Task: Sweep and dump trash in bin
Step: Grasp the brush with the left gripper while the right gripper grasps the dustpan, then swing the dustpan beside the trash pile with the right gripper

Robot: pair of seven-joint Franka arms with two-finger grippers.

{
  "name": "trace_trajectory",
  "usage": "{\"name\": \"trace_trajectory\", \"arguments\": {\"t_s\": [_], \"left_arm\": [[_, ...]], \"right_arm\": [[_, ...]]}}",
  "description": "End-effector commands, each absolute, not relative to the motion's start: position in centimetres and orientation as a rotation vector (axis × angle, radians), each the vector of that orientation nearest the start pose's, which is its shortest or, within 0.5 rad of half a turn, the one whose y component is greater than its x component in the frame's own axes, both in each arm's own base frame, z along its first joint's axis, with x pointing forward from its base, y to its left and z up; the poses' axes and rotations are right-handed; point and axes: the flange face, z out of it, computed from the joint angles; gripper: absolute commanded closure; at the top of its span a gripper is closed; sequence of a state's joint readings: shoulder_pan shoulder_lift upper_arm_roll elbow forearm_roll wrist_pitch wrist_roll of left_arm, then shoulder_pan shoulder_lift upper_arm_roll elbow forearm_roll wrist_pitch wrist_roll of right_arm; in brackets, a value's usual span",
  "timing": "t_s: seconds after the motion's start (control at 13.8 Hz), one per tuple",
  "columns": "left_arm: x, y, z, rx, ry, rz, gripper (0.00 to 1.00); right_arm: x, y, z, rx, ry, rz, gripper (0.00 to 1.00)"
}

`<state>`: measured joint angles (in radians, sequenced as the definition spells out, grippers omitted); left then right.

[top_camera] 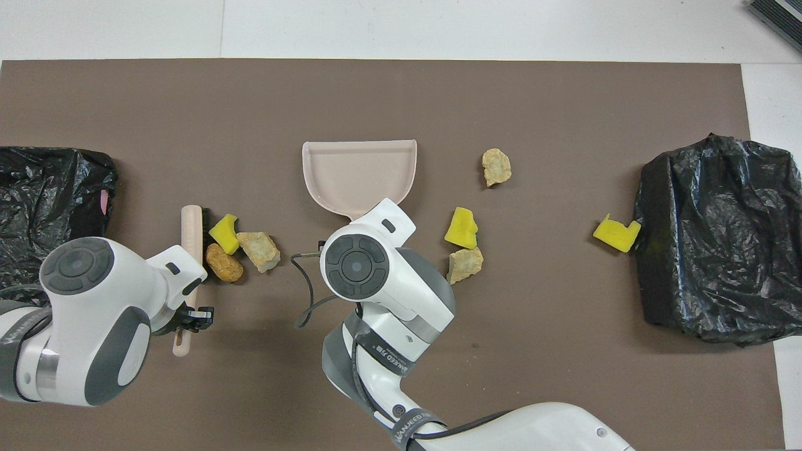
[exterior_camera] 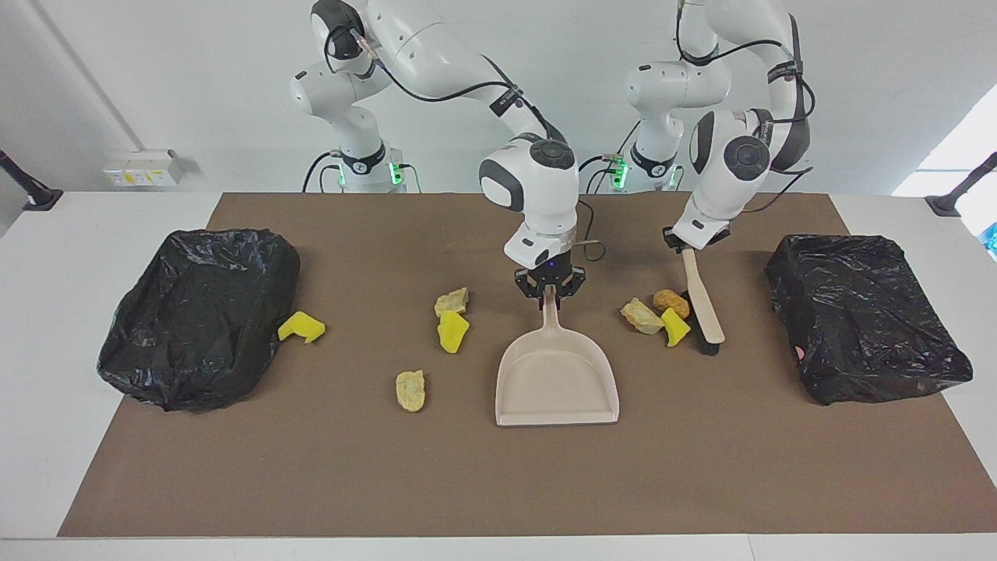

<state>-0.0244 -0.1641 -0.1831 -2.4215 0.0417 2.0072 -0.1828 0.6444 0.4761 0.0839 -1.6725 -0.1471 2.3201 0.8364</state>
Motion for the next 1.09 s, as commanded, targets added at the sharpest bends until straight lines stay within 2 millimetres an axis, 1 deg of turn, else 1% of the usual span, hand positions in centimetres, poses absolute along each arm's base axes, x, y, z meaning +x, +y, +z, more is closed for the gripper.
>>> {"name": "trace_trajectory", "arguments": {"t_s": [0.0,0.07,0.14,0.22,0.29,0.36,0.43,0.51,0.65,0.72,0.8,0.87,1.01], "left_arm": [[41.6,-10.2,35.4,-3.003,0.084,0.339,1.0],[41.5,-10.5,35.4,-2.999,0.063,0.334,1.0],[41.5,-11.0,35.5,-2.998,0.025,0.325,1.0],[41.5,-12.1,35.7,-2.995,0.009,0.31,1.0],[41.7,-12.4,35.8,-2.997,-0.002,0.3,1.0],[42.3,-12.5,36.3,-3.003,-0.01,0.29,1.0],[43.0,-12.0,36.6,-3.009,-0.027,0.286,1.0],[43.7,-11.7,37.4,-3.017,-0.048,0.261,1.0],[44.9,-8.9,39.1,-3.025,-0.147,0.235,1.0],[44.9,-8.2,39.1,-3.022,-0.176,0.257,1.0],[44.6,-6.7,38.8,-3.014,-0.216,0.289,1.0],[44.2,-5.1,38.9,-3.011,-0.248,0.304,1.0],[44.0,-4.5,38.4,-3.013,-0.244,0.309,1.0]], "right_arm": [[52.5,44.4,36.9,-3.061,0.033,-0.32,1.0],[52.4,44.3,37.7,-3.058,0.029,-0.326,1.0],[52.3,44.0,38.9,-3.048,0.041,-0.333,1.0],[52.2,43.5,40.1,-3.053,0.053,-0.327,1.0],[52.7,42.2,41.1,-3.066,0.063,-0.321,1.0],[53.3,40.7,42.2,-3.078,0.036,-0.314,1.0],[53.2,40.2,42.9,-3.091,-0.048,-0.297,1.0],[53.7,38.9,43.7,-3.1,-0.116,-0.273,1.0],[55.0,35.2,44.9,-3.111,-0.254,-0.209,1.0],[55.7,33.3,45.4,-3.107,-0.343,-0.184,1.0],[56.4,31.2,45.9,-3.097,-0.452,-0.147,1.0],[56.8,29.7,45.8,-3.081,-0.585,-0.104,1.0],[57.5,27.6,45.5,-3.033,-0.833,-0.045,1.0]]}}
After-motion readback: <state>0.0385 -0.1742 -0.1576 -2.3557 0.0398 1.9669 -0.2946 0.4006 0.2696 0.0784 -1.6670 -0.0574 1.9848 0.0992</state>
